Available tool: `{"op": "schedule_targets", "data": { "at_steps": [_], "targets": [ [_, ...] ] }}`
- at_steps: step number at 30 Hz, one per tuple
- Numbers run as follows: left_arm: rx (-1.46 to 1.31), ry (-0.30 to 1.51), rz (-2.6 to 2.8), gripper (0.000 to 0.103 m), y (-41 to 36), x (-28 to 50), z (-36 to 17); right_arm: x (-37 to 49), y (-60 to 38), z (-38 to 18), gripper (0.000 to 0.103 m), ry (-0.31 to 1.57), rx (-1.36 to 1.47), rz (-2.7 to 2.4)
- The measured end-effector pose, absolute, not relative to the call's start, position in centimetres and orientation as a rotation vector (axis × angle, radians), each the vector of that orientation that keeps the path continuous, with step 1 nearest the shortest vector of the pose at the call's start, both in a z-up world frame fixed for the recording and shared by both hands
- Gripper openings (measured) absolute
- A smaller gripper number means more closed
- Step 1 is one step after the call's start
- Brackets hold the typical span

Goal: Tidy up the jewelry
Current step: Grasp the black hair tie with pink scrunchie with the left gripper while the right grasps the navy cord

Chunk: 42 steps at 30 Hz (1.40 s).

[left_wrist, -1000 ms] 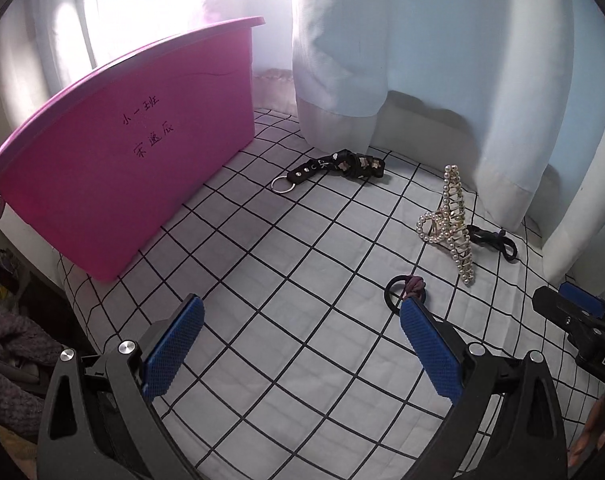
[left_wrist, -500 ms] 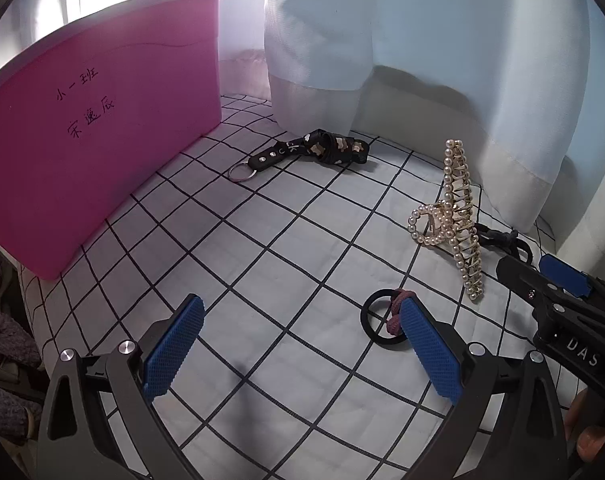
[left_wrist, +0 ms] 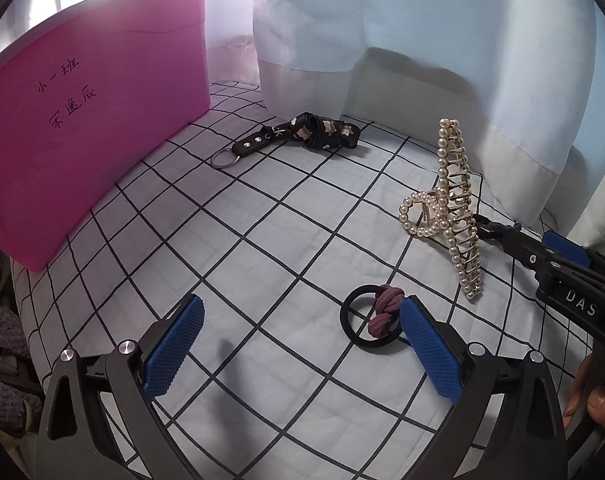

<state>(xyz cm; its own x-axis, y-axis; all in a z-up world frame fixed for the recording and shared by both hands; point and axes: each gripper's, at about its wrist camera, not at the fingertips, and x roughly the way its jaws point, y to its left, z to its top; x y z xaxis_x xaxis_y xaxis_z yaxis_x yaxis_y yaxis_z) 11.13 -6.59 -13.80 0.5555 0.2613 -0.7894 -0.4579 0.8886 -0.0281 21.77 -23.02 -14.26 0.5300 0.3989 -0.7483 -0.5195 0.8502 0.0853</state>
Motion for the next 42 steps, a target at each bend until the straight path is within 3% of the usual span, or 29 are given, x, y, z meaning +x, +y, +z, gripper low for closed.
{"op": "schedule_targets", "data": {
  "at_steps": [25,31,33,35,39,41,42],
  "targets": [
    [-0.261,0.922,0.44,0.097,-7.0,12.3,-15.4,22.3,-20.0,-15.4,0.07,0.848,-0.303,0.505],
    [-0.262,0.921,0.436,0.095,-7.0,12.5,-15.4,22.2,-19.8,-15.3,0.066,0.841,-0.314,0.506],
    [-0.258,0.913,0.431,0.09,-7.1,12.3,-15.2,21.8,-19.8,-15.2,0.043,0.838,-0.312,0.542],
    [-0.252,0.9,0.426,0.078,-7.3,12.2,-15.0,21.4,-19.4,-15.2,0.033,0.826,-0.336,0.549],
    [-0.251,0.874,0.422,0.057,-7.5,11.7,-14.7,20.8,-18.9,-15.2,0.019,0.816,-0.352,0.552],
    [-0.255,0.861,0.417,0.035,-7.5,11.4,-14.6,20.8,-19.2,-15.2,0.018,0.821,-0.335,0.549],
    [-0.257,0.855,0.415,0.03,-7.5,11.2,-14.6,20.8,-19.5,-15.2,0.018,0.825,-0.321,0.548]
  ]
}}
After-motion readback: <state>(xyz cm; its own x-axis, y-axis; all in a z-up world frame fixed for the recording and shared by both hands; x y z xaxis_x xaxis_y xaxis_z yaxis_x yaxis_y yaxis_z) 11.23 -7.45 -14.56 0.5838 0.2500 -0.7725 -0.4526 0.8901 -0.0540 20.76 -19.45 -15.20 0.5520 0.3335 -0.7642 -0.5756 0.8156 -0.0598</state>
